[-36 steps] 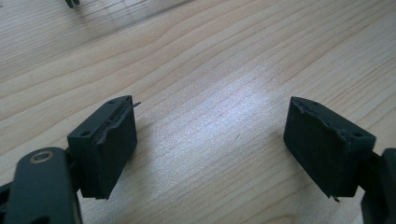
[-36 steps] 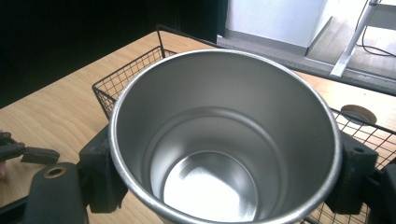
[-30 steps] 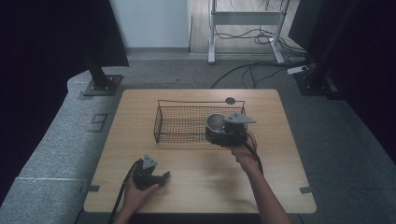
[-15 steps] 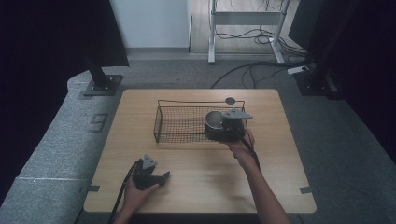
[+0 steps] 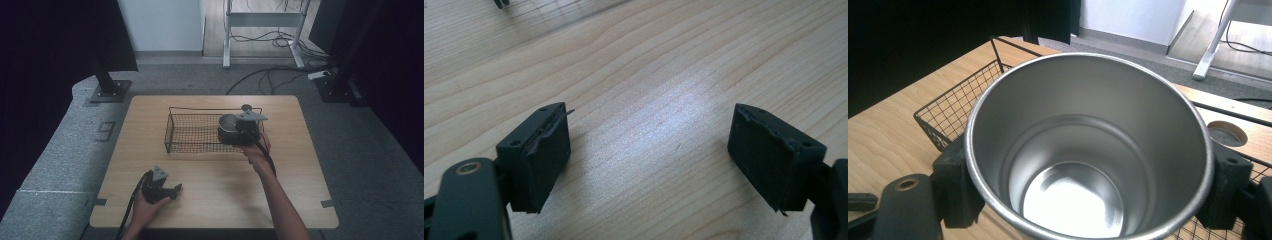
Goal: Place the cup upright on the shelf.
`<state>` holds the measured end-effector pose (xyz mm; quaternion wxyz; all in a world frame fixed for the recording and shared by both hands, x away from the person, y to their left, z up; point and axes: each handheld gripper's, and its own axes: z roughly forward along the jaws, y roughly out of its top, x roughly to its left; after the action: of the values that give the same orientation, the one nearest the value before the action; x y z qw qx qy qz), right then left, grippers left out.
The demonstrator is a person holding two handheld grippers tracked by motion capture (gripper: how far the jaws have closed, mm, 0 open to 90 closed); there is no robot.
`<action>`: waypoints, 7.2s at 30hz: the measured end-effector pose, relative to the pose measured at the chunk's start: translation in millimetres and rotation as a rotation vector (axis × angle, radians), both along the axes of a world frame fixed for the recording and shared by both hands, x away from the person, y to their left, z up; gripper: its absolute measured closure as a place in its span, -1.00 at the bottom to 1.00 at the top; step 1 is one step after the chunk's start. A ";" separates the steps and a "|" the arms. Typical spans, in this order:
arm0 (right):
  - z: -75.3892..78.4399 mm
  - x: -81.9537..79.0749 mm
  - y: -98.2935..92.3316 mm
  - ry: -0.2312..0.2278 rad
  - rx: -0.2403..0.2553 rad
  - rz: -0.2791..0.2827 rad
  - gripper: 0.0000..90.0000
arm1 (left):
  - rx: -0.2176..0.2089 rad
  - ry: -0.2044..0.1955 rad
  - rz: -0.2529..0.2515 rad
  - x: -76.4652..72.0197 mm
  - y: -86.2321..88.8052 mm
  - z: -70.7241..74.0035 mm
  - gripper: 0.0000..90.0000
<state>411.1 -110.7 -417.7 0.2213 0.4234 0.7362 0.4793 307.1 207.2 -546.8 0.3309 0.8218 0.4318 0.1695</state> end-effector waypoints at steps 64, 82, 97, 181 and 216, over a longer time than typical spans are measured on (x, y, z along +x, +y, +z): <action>-19.0 64.0 10.3 0.094 -0.076 -0.087 -0.59 | -0.001 0.001 -0.001 0.1 0.0 0.0 -0.62; -37.2 72.4 11.3 0.127 -0.088 -0.112 -0.59 | -0.001 0.001 -0.001 0.1 -0.1 0.0 -0.62; -53.7 76.8 9.4 0.167 -0.093 -0.136 -0.60 | -0.002 0.000 -0.001 0.1 -0.1 -0.2 -0.62; -46.7 65.1 6.5 0.232 -0.194 -0.146 -0.76 | -0.002 0.001 -0.001 0.1 0.1 0.0 -0.62; -29.2 -39.2 -55.7 0.022 0.025 -0.097 -0.65 | -0.001 0.002 0.000 0.0 0.0 0.1 -0.62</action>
<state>371.9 -166.4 -446.9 0.2308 0.4667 0.7110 0.4725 307.1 207.2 -546.7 0.3307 0.8220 0.4321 0.1684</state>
